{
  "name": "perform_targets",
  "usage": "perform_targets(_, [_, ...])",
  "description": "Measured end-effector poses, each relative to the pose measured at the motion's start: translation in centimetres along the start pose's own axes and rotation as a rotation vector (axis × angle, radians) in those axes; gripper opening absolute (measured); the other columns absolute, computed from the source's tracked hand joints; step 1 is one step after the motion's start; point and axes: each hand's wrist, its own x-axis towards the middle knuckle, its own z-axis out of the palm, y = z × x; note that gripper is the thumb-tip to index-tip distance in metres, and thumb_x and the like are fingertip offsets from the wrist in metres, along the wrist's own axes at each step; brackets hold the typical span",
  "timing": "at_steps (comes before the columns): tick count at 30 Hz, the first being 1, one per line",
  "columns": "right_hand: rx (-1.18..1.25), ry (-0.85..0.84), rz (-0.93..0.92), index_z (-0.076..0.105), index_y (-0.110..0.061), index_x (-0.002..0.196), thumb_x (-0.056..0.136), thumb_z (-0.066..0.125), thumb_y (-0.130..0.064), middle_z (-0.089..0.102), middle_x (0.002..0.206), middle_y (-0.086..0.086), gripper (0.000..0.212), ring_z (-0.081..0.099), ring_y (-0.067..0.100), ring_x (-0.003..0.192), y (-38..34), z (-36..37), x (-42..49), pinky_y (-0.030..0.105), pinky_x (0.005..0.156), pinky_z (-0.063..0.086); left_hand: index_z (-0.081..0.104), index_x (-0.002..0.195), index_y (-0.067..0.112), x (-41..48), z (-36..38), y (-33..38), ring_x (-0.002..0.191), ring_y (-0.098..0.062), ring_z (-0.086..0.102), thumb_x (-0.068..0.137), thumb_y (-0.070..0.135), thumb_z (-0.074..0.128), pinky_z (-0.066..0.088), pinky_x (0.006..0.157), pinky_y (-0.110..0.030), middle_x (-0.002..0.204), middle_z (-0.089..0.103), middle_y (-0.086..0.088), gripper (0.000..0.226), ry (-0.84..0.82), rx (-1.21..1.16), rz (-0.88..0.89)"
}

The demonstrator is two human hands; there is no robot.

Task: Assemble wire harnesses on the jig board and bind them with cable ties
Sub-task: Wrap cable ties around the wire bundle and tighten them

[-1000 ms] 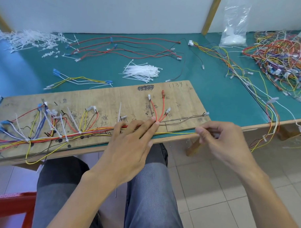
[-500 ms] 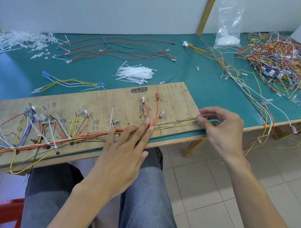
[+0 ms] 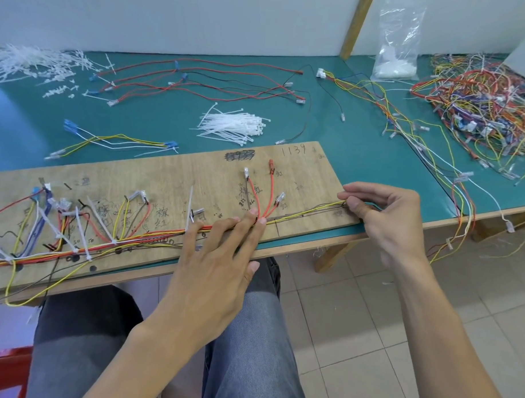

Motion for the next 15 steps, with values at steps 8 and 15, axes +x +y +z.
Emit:
perform_targets(8, [-0.093,0.021,-0.041,0.08,-0.025,0.093,0.087,0.08,0.001,0.081,0.084,-0.009,0.026,0.077,0.011,0.092,-0.41,0.11,0.31,0.045,0.086,0.062,0.016,0.167,0.018,-0.17,0.11,-0.06,0.145,-0.026,0.038,0.107,0.043,0.035,0.031,0.114,-0.059,0.171,0.026,0.002,0.068,-0.007,0.021,0.008])
perform_targets(15, [-0.137,-0.009,-0.077,0.079,-0.027,0.088,0.084,0.083,0.001,0.08,0.082,-0.009,0.029,0.077,0.01,0.088,-0.34,-0.25,0.84,0.037,0.087,0.062,0.019,0.167,0.02,-0.01,0.48,-0.18,0.144,-0.025,0.037,0.107,0.044,0.035,0.029,0.115,-0.057,0.171,0.026,0.003,0.067,0.001,0.017,0.0])
